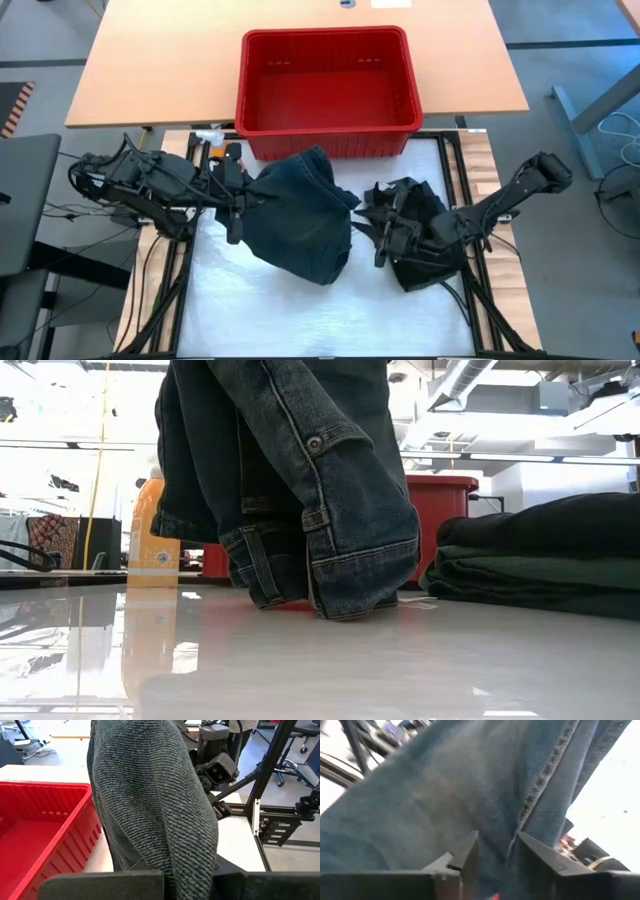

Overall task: Fold laundry
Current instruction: Fold the dark blue jeans

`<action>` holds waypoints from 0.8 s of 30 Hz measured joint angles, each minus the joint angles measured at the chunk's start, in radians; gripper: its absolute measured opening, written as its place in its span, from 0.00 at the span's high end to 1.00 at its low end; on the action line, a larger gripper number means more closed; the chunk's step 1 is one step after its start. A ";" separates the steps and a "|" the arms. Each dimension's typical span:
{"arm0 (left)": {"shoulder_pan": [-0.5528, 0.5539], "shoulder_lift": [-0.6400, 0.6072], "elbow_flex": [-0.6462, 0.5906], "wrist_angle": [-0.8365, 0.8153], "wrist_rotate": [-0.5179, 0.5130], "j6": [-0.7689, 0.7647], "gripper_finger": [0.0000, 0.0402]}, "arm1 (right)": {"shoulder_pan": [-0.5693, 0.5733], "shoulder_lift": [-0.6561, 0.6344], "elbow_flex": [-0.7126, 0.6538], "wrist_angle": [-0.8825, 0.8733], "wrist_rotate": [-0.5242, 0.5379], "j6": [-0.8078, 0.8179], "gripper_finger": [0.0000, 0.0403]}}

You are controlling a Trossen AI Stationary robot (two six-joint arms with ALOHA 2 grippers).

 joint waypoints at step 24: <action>0.000 0.001 0.000 -0.006 0.003 0.005 0.98 | -0.062 0.206 0.100 0.162 0.453 -0.181 0.70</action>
